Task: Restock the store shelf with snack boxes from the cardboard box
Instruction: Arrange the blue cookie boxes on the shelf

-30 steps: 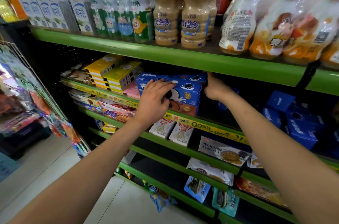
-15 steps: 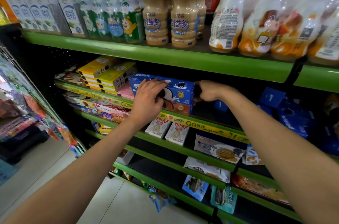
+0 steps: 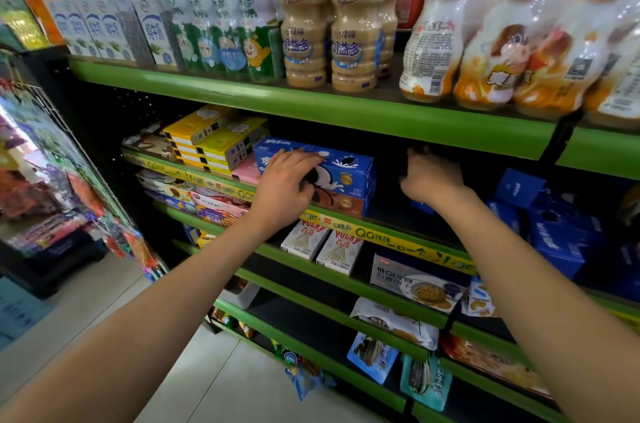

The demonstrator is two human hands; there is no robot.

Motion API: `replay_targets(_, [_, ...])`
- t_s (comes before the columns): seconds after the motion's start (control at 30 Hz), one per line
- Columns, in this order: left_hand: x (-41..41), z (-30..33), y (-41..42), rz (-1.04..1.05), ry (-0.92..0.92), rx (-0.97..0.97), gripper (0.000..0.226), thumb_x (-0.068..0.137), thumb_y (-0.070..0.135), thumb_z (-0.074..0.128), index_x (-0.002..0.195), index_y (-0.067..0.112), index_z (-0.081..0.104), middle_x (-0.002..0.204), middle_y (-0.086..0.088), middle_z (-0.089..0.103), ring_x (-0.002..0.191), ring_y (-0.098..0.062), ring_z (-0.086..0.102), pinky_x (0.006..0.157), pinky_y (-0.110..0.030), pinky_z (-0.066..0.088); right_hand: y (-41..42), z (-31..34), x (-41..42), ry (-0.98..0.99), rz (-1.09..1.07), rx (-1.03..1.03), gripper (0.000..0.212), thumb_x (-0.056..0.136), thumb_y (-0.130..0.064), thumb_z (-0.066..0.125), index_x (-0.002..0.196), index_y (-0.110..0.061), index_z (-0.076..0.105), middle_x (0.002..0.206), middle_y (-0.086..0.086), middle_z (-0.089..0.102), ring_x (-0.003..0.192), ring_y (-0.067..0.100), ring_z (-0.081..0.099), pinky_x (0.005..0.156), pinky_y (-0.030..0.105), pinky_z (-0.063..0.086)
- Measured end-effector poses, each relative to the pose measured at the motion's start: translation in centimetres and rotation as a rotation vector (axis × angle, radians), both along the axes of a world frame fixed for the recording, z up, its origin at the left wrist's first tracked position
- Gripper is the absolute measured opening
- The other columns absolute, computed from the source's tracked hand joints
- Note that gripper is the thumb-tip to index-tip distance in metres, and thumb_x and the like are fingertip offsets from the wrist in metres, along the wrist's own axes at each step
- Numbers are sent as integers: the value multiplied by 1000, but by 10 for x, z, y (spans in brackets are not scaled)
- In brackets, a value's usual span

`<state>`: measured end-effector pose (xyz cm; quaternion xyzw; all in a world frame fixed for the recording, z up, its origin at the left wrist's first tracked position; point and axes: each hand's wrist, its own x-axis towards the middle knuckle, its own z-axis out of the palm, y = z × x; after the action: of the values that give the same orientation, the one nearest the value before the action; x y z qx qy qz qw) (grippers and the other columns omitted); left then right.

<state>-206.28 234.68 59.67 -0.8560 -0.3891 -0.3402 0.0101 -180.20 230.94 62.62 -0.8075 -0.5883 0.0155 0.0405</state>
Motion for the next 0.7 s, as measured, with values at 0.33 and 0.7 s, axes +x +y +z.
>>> replay_targets(0.33, [15, 26, -19, 13, -9, -50, 40, 87, 9, 60, 126, 9, 63, 129, -9, 57, 127, -29, 44, 108, -47, 35, -63, -26, -3, 182, 1, 98, 29, 94, -26, 53, 122, -17, 56, 149, 13, 32, 123, 46, 41, 90, 45, 47])
replay_targets(0.7, [65, -5, -92, -225, -488, -882, 36, 98, 16, 57, 132, 28, 53, 111, 1, 63, 84, -12, 67, 74, -31, 58, -170, -36, 19, 1043, 91, 647, 34, 94, -10, 59, 83, -41, 65, 135, -24, 45, 121, 3, 50, 75, 22, 54])
